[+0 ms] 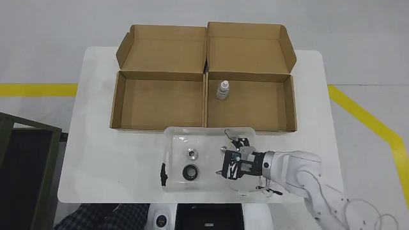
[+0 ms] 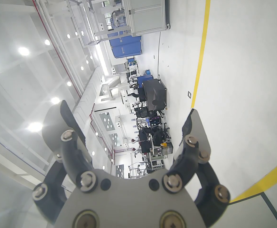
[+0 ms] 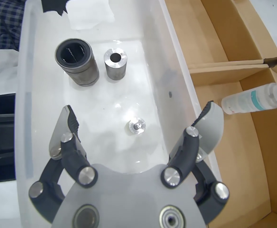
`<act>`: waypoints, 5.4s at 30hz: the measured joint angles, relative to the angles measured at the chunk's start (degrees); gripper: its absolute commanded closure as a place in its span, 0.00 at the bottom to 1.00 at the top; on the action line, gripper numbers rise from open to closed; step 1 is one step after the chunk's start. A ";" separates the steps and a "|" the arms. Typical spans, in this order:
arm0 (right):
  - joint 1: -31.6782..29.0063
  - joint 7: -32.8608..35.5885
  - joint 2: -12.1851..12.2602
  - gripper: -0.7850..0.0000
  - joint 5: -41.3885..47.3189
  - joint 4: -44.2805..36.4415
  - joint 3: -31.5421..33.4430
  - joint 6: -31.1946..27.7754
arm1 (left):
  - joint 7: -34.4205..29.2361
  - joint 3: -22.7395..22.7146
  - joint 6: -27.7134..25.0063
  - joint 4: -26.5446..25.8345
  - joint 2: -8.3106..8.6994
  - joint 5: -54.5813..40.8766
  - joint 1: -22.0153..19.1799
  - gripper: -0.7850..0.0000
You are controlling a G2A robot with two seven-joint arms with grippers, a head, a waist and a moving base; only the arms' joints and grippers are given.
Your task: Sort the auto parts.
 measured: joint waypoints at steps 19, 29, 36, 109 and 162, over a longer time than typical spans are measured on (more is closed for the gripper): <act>0.88 5.70 -0.23 0.40 -3.00 2.32 -2.76 3.68 | 0.00 0.00 0.00 0.00 0.00 0.00 0.00 0.00; 1.64 7.47 -0.36 0.54 -3.18 3.10 -3.90 4.09 | 0.00 0.00 0.00 0.00 0.00 0.00 0.00 0.00; 2.26 8.67 -0.47 1.00 -3.23 2.90 -4.78 4.00 | 0.00 0.00 0.00 0.00 0.00 0.00 0.00 0.00; 4.33 -11.06 0.15 1.00 43.20 2.81 12.61 3.00 | 0.00 0.00 0.00 0.00 0.00 0.00 0.00 0.00; 32.65 4.86 -5.25 0.70 18.64 36.32 -8.82 16.58 | 0.00 0.00 0.00 0.00 0.00 0.00 0.00 0.00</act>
